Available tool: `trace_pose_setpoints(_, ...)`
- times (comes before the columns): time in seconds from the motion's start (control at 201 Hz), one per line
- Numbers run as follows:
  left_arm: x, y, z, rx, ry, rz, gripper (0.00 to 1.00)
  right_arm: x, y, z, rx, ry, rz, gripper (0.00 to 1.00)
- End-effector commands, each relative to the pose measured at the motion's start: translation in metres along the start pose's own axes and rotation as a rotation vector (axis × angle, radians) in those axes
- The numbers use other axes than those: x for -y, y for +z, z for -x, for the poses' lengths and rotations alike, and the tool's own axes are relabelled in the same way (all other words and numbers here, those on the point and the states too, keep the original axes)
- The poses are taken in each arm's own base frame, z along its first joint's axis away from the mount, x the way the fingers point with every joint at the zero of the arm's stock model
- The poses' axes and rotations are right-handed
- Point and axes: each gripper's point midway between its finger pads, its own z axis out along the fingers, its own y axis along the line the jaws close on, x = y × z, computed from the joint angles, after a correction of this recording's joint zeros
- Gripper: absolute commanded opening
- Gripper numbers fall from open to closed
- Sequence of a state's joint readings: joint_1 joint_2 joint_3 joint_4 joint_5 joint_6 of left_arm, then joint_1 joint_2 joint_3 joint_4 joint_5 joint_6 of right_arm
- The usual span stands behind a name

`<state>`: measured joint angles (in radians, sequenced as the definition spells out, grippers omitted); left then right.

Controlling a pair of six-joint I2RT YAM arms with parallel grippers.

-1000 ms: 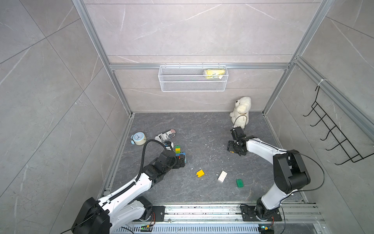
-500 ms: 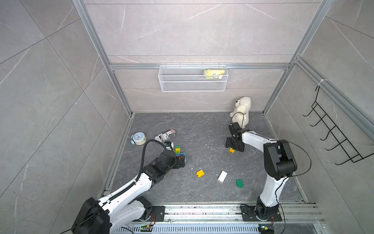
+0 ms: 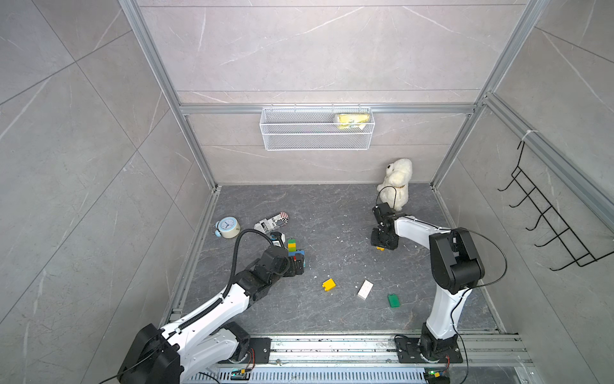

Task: Assemble the letter h with lego
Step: Pick up the lego brick from the center of the board, then place the lego brick at the center of the board.

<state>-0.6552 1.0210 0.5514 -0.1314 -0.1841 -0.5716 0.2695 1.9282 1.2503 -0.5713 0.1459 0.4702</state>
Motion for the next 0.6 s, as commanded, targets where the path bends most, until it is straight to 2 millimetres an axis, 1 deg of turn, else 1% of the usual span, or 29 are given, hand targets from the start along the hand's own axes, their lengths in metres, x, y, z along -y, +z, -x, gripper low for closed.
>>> trace_pose_setpoints(0.0, 0.005, -0.005, 0.018, 0.048, 0.001, -0.007, 0.99, -0.01, 0.004, -0.017, -0.024, -0.103, -0.025, 0.39)
trace_pose_setpoints(0.045, 0.005, -0.006, 0.019, 0.053, 0.001, -0.005, 1.0, -0.021, -0.002, -0.017, -0.001, -0.147, -0.008, 0.36)
trace_pose_setpoints(0.164, 0.002, -0.008, 0.02, 0.068, -0.002, 0.003, 0.99, -0.064, -0.022, -0.025, 0.058, -0.329, 0.046, 0.25)
trace_pose_setpoints(0.204, 0.001, -0.009, 0.02, 0.072, -0.002, 0.005, 0.99, -0.077, -0.029, -0.031, 0.071, -0.399, 0.059, 0.19)
trace_pose_setpoints(0.254, 0.001, -0.009, 0.021, 0.076, -0.002, 0.006, 0.99, -0.091, -0.037, -0.038, 0.085, -0.476, 0.081, 0.16)
trace_pose_setpoints(0.289, 0.001, -0.009, 0.02, 0.076, -0.004, 0.005, 0.99, -0.104, -0.042, -0.048, 0.088, -0.543, 0.111, 0.14)
trace_pose_setpoints(0.348, 0.001, -0.008, 0.02, 0.074, -0.004, 0.007, 0.99, -0.125, -0.047, -0.063, 0.101, -0.649, 0.169, 0.14)
trace_pose_setpoints(0.408, 0.001, -0.008, 0.02, 0.071, -0.003, 0.008, 0.99, -0.142, -0.049, -0.078, 0.095, -0.733, 0.202, 0.14)
trace_pose_setpoints(0.493, 0.001, -0.008, 0.02, 0.072, -0.003, 0.01, 0.99, -0.159, -0.045, -0.095, 0.059, -0.839, 0.232, 0.16)
trace_pose_setpoints(0.592, 0.0, -0.008, 0.02, 0.073, -0.002, 0.015, 0.99, -0.172, -0.039, -0.109, 0.031, -0.926, 0.23, 0.2)
